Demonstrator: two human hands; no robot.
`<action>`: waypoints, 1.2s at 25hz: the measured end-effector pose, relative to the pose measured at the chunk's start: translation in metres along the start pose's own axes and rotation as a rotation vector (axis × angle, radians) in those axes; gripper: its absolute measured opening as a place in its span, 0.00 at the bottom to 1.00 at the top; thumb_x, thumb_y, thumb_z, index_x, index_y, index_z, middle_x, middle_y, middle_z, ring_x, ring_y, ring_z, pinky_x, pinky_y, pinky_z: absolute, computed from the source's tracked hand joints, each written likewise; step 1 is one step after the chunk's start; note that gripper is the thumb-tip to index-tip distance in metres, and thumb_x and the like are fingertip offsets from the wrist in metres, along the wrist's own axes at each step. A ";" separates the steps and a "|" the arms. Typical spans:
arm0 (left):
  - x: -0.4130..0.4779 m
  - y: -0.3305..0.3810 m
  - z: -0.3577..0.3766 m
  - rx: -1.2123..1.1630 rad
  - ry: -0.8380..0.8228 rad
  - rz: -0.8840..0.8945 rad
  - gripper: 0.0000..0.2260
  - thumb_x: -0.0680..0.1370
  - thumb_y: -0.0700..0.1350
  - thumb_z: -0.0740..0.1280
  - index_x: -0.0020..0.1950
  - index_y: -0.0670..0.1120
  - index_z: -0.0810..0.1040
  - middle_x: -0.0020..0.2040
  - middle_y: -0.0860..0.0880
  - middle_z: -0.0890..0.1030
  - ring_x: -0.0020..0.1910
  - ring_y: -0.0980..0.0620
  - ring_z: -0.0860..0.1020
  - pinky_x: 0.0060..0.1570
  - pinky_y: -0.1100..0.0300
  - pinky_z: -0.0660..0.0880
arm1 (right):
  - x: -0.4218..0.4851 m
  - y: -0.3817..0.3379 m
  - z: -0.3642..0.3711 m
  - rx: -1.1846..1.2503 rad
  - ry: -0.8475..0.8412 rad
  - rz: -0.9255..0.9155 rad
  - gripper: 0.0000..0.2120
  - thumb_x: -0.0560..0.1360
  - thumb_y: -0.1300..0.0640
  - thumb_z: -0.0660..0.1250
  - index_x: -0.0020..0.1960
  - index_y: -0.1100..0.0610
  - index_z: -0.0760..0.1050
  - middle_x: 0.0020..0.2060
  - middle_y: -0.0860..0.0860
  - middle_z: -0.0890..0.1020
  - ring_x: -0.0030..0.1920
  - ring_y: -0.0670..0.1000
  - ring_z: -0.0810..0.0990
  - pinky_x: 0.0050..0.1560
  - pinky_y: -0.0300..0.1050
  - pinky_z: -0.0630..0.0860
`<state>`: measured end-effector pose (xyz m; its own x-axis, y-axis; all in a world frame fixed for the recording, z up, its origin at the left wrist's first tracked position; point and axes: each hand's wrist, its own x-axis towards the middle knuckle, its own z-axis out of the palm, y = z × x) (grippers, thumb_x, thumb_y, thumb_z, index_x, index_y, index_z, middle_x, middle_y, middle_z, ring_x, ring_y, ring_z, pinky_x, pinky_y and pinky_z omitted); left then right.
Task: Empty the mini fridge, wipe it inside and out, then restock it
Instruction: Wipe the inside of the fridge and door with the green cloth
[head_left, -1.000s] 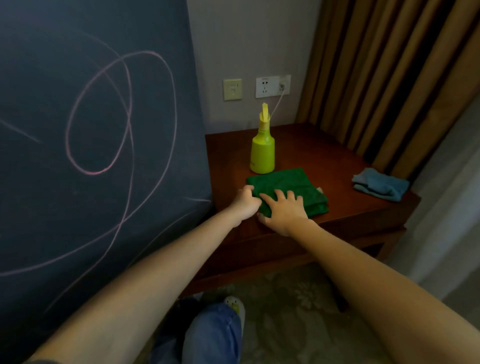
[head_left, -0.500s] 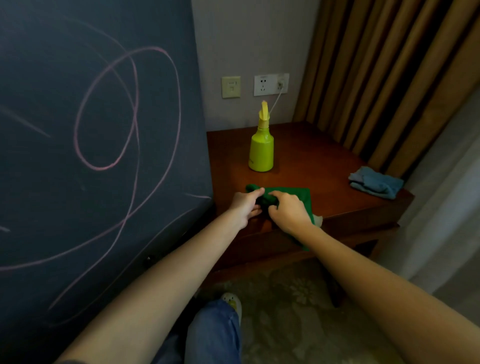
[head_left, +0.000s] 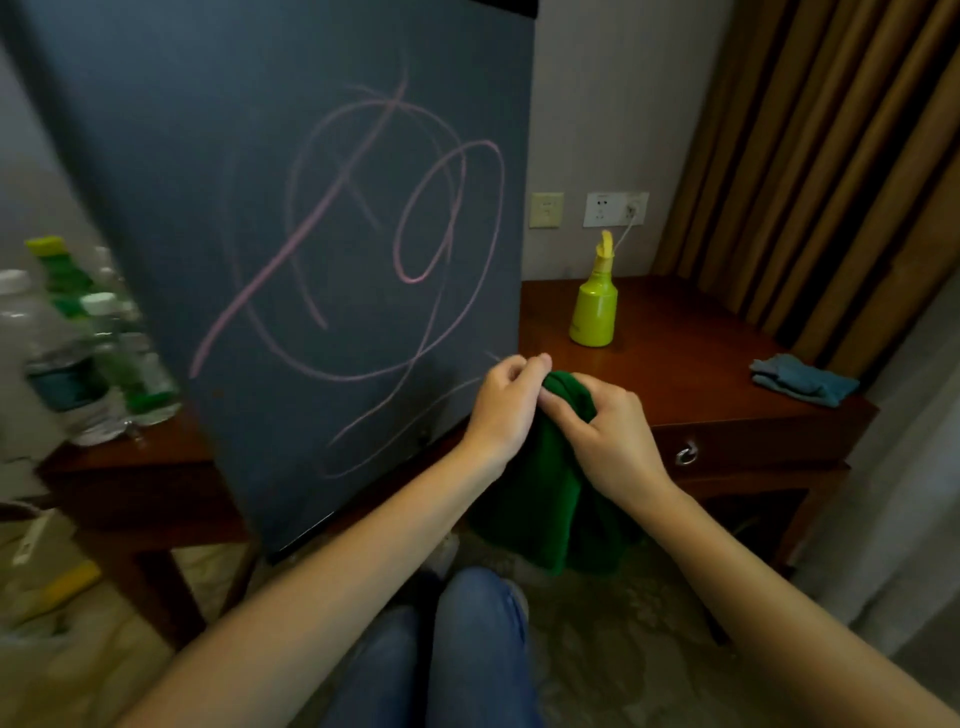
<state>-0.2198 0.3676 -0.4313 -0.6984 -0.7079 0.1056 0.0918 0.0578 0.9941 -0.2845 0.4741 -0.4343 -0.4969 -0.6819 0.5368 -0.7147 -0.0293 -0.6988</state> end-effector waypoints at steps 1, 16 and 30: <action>-0.023 0.014 -0.014 -0.007 0.017 0.081 0.12 0.77 0.50 0.63 0.37 0.43 0.74 0.35 0.46 0.75 0.38 0.47 0.77 0.44 0.48 0.73 | -0.010 -0.023 0.005 0.037 -0.009 -0.066 0.07 0.78 0.52 0.65 0.49 0.53 0.80 0.38 0.45 0.82 0.39 0.42 0.81 0.39 0.44 0.77; -0.163 0.043 -0.280 0.203 0.653 0.124 0.09 0.82 0.44 0.58 0.45 0.47 0.75 0.43 0.48 0.78 0.46 0.48 0.77 0.41 0.63 0.73 | -0.023 -0.214 0.233 0.398 -0.521 0.077 0.10 0.77 0.53 0.63 0.54 0.56 0.78 0.51 0.55 0.82 0.53 0.56 0.80 0.57 0.52 0.75; -0.142 0.015 -0.291 0.523 0.341 -0.077 0.16 0.82 0.36 0.53 0.65 0.47 0.73 0.59 0.49 0.76 0.56 0.55 0.75 0.56 0.60 0.71 | -0.022 -0.174 0.268 0.383 -0.164 0.357 0.17 0.81 0.51 0.59 0.64 0.61 0.70 0.58 0.56 0.79 0.59 0.56 0.77 0.59 0.47 0.72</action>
<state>0.0868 0.2643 -0.4381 -0.4156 -0.9035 0.1050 -0.3691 0.2730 0.8884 -0.0178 0.2981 -0.4511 -0.5708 -0.8021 0.1757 -0.2699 -0.0188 -0.9627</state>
